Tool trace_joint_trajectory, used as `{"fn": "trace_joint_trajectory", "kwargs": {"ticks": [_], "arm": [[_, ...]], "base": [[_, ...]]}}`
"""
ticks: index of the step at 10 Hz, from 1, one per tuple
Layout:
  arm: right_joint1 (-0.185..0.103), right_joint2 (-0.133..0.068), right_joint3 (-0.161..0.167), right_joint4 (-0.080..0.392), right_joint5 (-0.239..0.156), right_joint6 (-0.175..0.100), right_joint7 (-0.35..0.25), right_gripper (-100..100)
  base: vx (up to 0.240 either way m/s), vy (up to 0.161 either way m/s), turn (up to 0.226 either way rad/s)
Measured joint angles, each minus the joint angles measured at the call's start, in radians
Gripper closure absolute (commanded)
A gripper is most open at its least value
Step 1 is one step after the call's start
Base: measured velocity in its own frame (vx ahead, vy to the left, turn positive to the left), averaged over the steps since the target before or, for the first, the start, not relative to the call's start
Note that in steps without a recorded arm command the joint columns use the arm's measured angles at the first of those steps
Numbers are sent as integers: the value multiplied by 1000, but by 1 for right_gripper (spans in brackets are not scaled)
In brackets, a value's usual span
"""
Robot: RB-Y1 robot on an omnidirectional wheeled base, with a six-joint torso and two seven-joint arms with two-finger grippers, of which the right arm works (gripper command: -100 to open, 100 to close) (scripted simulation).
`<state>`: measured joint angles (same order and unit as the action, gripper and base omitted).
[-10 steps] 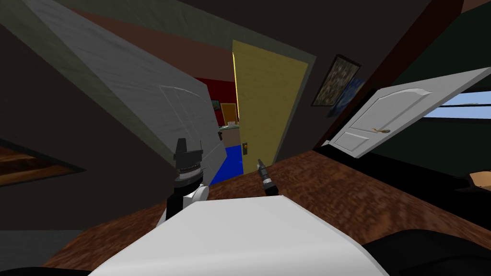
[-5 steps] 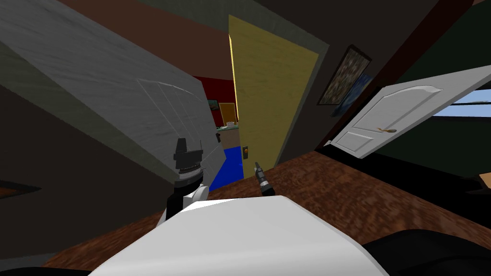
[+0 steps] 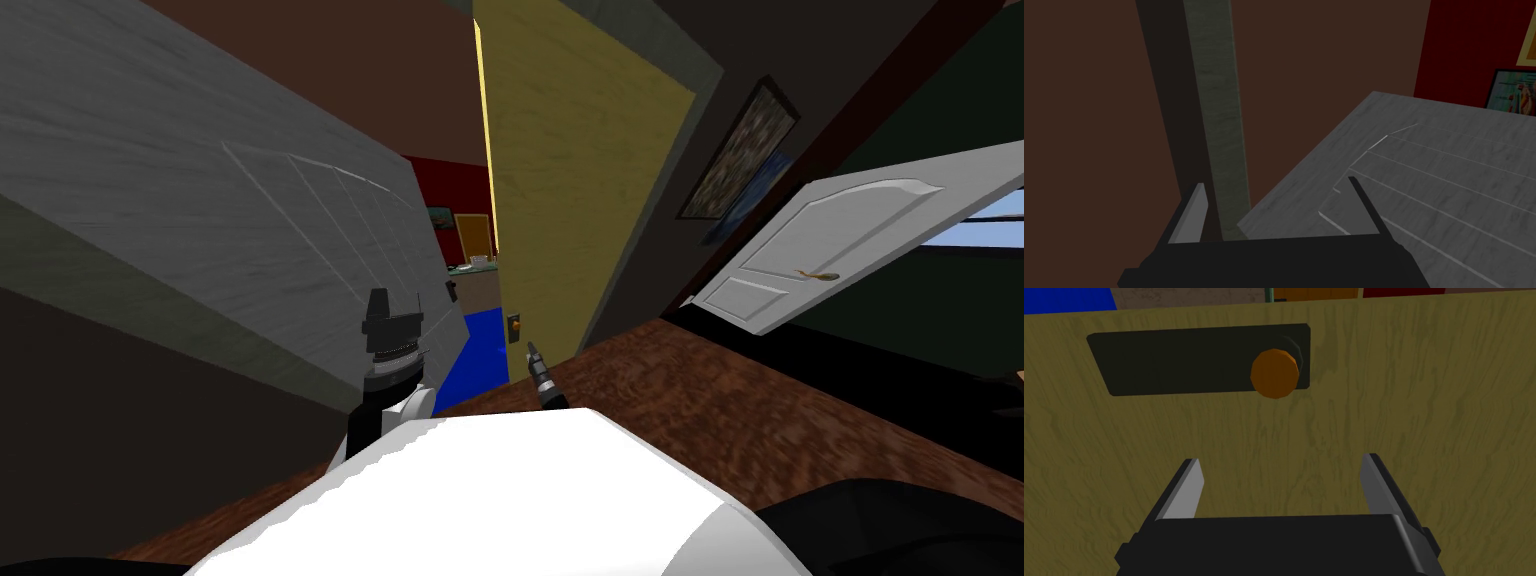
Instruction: Push the door open
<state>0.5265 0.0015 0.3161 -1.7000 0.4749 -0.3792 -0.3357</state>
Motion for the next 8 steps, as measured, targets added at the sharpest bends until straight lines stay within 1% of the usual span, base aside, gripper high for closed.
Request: {"fn": "trace_joint_trajectory", "kwargs": {"ticks": [1,2,3,4,5,7,8], "arm": [[0,0,1,0,1,1,-1,-100],[-6,-14,-1,3,-1,5,0,-100],[-15,-22,-3,9,-3,10,1,-100],[-19,-27,-4,10,-4,15,3,-100],[-25,-29,-6,13,-6,19,4,-100],[-41,-17,-10,26,-9,28,9,-100],[-50,-2,-12,31,-11,33,11,-100]], "base": [[146,50,29],[169,69,22],[176,57,16],[195,38,22],[191,40,25],[191,53,25],[173,54,19]]}}
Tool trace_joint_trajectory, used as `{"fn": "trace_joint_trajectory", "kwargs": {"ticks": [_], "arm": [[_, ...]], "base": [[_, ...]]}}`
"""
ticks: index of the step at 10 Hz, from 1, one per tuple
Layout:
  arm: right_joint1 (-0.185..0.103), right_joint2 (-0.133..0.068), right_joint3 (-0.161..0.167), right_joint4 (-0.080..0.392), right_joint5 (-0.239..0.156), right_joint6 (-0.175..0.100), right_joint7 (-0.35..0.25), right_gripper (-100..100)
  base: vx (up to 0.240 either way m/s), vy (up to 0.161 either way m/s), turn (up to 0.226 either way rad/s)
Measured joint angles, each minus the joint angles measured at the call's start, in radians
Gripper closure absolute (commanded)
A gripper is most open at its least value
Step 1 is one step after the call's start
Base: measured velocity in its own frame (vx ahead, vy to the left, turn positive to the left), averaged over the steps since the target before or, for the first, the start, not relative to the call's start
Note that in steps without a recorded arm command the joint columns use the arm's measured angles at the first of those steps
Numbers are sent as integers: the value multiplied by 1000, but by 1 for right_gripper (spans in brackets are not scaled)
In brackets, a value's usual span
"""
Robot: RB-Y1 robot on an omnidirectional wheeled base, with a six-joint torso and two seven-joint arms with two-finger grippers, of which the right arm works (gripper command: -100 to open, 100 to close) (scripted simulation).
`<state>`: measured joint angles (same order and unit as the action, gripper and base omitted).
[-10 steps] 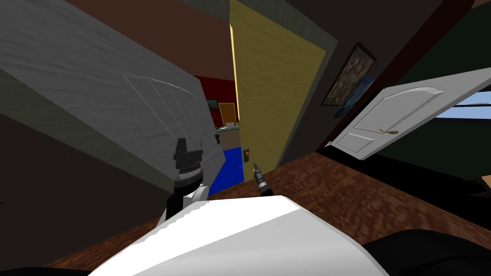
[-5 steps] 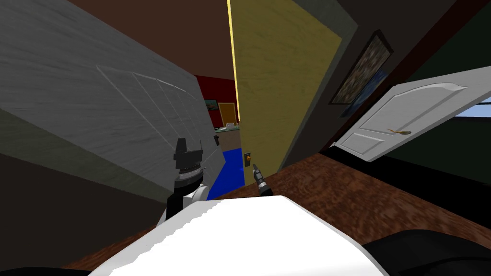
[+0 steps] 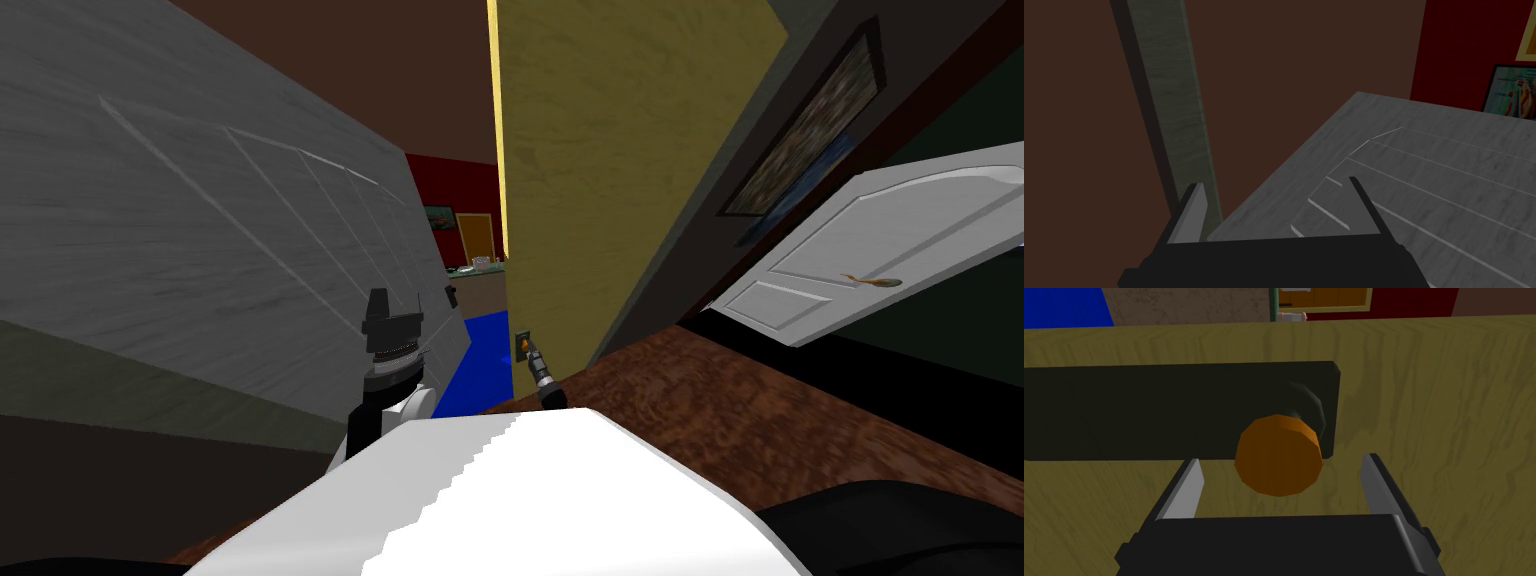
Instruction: Push the door open
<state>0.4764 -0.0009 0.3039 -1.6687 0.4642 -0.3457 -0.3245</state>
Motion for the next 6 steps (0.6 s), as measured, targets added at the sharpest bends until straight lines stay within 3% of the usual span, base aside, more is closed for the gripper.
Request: {"fn": "trace_joint_trajectory", "kwargs": {"ticks": [1,2,6], "arm": [[-6,16,-3,6,-2,3,2,-100],[-7,17,-3,6,-2,3,2,100],[-11,17,-3,4,-2,3,2,100]], "base": [[76,23,1],[-7,-3,-5],[-9,-4,7]]}}
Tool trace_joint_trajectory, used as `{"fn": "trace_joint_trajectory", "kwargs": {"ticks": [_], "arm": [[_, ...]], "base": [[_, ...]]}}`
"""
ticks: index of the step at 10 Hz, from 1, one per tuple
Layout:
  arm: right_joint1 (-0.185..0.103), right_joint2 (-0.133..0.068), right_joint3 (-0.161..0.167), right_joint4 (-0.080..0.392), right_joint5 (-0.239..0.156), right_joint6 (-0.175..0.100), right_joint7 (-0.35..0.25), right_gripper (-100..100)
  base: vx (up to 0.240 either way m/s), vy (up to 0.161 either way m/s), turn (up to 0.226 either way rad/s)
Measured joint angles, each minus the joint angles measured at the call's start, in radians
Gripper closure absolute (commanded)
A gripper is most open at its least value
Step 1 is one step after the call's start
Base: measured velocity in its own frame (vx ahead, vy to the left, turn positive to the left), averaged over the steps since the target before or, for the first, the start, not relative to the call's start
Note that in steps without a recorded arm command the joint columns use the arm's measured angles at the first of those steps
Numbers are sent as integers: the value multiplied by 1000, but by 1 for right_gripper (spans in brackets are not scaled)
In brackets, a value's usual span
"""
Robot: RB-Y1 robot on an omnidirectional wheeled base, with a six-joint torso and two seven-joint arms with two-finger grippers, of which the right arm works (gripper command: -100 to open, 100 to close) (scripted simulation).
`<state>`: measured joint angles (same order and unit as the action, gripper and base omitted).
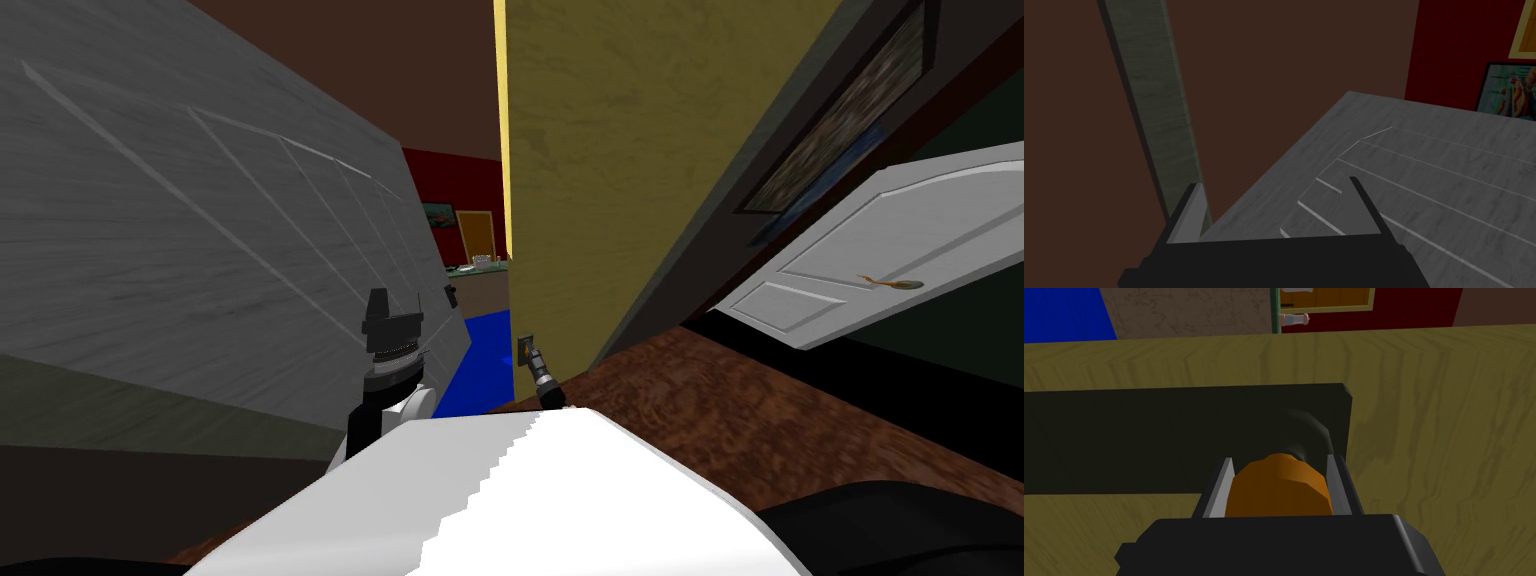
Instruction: Push the door open
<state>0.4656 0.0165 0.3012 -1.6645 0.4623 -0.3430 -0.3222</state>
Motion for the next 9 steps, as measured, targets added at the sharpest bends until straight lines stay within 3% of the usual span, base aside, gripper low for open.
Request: {"fn": "trace_joint_trajectory", "kwargs": {"ticks": [3,9], "arm": [[0,-4,0,3,-2,4,0,100],[-8,-23,-13,11,-18,8,10,100]], "base": [[69,32,-38],[160,80,-85]]}}
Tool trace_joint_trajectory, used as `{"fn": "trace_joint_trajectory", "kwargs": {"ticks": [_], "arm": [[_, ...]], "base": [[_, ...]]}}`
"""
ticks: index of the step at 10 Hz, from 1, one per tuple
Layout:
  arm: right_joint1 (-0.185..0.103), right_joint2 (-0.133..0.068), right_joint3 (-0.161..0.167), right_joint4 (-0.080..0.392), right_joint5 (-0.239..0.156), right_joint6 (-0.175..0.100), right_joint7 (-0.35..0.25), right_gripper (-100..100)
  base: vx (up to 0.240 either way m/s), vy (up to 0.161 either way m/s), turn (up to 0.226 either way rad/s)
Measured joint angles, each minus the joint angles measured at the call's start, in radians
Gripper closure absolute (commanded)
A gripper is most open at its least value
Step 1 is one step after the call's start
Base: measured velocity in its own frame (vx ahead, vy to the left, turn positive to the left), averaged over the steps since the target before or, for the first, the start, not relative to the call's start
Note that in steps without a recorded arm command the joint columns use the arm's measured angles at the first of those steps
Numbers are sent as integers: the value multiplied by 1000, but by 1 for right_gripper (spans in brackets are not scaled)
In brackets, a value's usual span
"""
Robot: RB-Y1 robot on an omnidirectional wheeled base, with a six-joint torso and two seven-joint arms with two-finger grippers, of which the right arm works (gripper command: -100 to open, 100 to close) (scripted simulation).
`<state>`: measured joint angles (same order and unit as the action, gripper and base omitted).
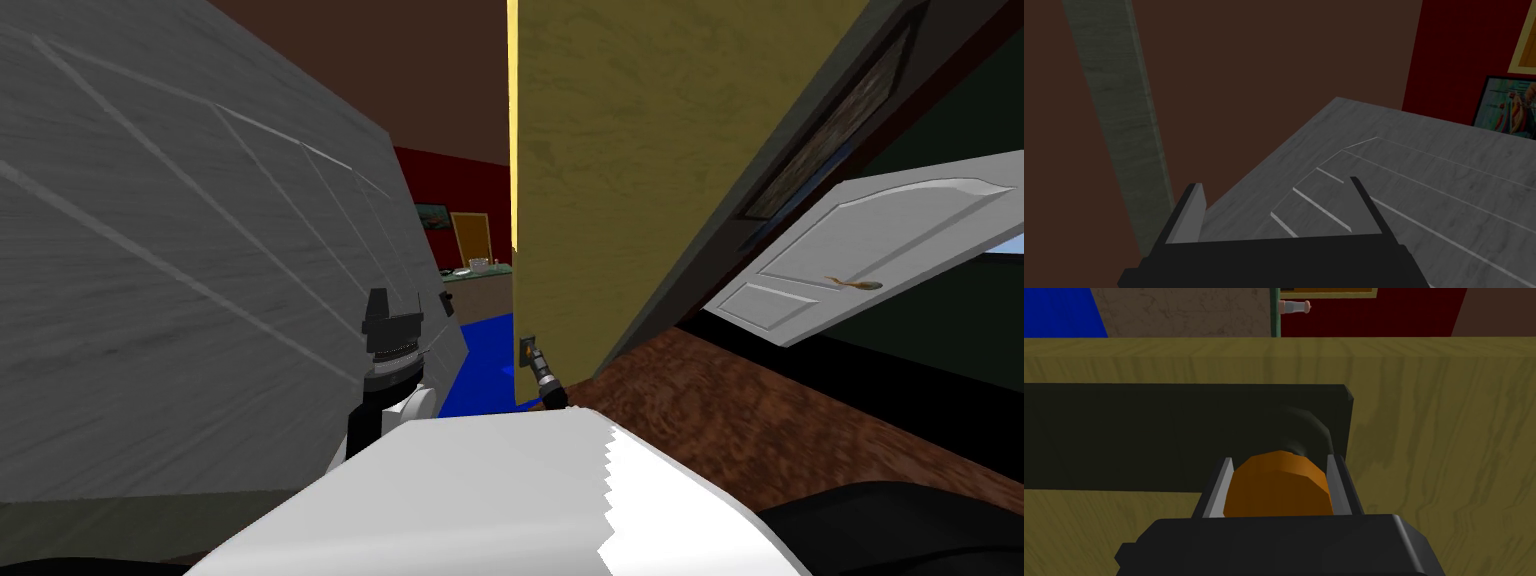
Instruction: Push the door open
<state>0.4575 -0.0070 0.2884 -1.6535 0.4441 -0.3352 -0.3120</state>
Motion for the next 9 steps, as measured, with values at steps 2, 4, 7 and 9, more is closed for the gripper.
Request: {"fn": "trace_joint_trajectory", "kwargs": {"ticks": [2,4,7,9], "arm": [[-13,-8,-13,9,-11,-2,5,100],[-25,-13,-31,14,-24,2,12,100],[-35,-16,-51,12,-40,9,21,100],[-49,-9,-72,29,-52,4,30,100]], "base": [[183,128,-158],[185,146,-168],[126,118,-112],[130,120,-167]]}}
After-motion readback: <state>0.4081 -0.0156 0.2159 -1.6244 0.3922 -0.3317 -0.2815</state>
